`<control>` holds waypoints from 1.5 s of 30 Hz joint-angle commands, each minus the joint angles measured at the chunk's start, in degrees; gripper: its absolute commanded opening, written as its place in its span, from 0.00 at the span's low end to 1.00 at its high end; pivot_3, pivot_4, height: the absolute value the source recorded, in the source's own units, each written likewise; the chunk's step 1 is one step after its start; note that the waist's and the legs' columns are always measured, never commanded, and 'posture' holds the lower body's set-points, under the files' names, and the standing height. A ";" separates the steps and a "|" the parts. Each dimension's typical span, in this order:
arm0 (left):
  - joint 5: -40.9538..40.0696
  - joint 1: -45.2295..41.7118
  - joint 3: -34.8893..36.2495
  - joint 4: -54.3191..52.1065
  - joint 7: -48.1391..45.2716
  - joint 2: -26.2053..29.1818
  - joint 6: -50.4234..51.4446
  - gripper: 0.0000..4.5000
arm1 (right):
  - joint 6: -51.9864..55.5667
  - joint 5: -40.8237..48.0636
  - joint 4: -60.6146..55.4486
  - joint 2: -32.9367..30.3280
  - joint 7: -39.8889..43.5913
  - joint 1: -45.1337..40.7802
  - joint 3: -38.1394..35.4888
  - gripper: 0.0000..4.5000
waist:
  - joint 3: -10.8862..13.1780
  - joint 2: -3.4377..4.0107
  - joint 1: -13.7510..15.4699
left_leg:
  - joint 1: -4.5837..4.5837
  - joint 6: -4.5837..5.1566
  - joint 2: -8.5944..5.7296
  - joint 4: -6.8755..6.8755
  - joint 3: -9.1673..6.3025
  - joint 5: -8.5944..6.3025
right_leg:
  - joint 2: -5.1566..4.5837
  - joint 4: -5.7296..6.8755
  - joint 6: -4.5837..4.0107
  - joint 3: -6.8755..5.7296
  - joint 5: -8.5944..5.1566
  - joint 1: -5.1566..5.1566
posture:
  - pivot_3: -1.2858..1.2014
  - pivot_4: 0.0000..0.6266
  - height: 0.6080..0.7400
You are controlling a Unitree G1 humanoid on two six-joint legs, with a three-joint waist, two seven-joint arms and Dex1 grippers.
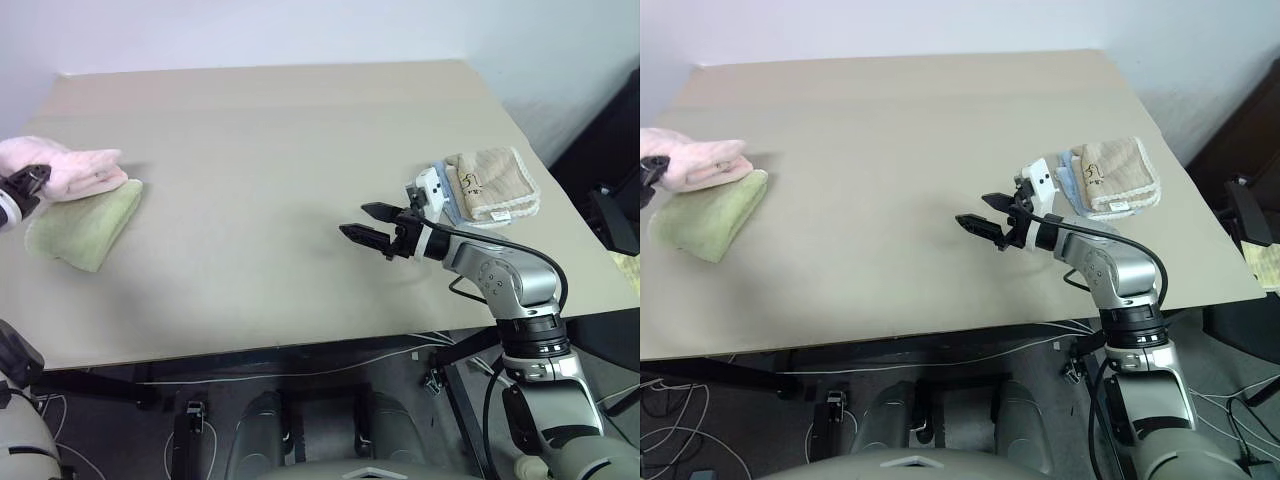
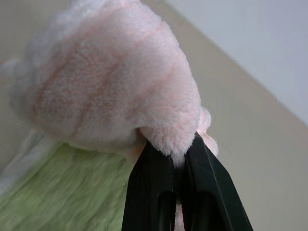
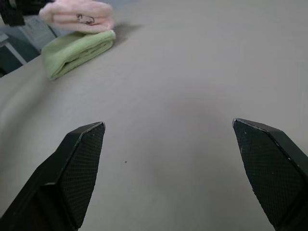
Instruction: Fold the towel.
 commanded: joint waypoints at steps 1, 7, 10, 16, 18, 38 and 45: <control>-5.79 5.80 9.56 -14.25 6.22 -2.51 6.85 0.01 | -1.07 -0.21 -0.61 -0.49 1.09 -1.46 -0.17 1.00 | 0.00 -0.02 0.03 | 0.00 0.00 0.00 0.00 0.00 0.00 | 0.00 -0.01 0.00 0.00 0.00 0.00 | 0.52 0.24 1.00; -11.71 15.35 21.48 -30.50 17.20 -11.09 14.73 0.01 | -2.22 -1.85 0.05 -0.04 2.08 -0.88 1.50 1.00 | -0.02 -0.06 0.02 | 0.05 -0.01 0.01 0.03 -0.04 0.01 | -0.01 0.08 0.01 -0.01 0.00 0.04 | 0.52 0.24 1.00; -12.79 17.81 24.67 -33.86 21.41 -14.15 15.58 0.01 | -2.99 -2.61 0.85 0.22 2.38 -1.22 2.06 1.00 | -0.02 -0.07 -0.08 | 0.13 -0.05 0.01 0.03 -0.04 0.03 | -0.01 0.16 0.00 -0.01 0.01 0.07 | 0.52 0.24 1.00; -15.32 19.99 26.96 -35.43 23.52 -16.54 15.46 0.06 | -4.10 -3.77 2.58 0.38 2.96 -2.03 2.23 1.00 | -0.05 -0.13 0.03 | 0.17 -0.24 0.01 0.04 -0.06 0.01 | 0.00 0.25 -0.01 -0.02 0.01 0.07 | 0.52 0.24 1.00; -16.19 20.26 26.75 -34.94 23.08 -16.55 15.37 0.19 | -4.34 -3.93 2.88 0.62 3.01 -2.27 2.33 1.00 | -0.05 -0.13 0.04 | 0.18 -0.26 0.01 0.04 -0.06 0.00 | 0.00 0.25 -0.01 -0.02 0.01 0.07 | 0.52 0.24 1.00; -28.81 23.82 24.86 -44.60 20.41 -8.73 29.22 0.99 | -5.48 -3.81 2.59 1.00 6.79 -1.37 2.06 1.00 | -0.06 -0.13 -0.06 | 0.17 -0.31 0.02 0.01 -0.06 -0.02 | 0.00 0.25 -0.02 -0.02 0.00 0.04 | 0.52 0.24 1.00; -35.15 34.21 22.23 -56.08 8.23 -6.81 30.11 0.99 | -6.57 -4.79 3.57 0.96 6.35 -1.18 1.91 1.00 | -0.05 -0.10 -0.10 | 0.17 -0.37 0.04 -0.05 -0.04 -0.01 | -0.01 0.23 -0.16 -0.01 -0.07 -0.01 | 0.52 0.24 1.00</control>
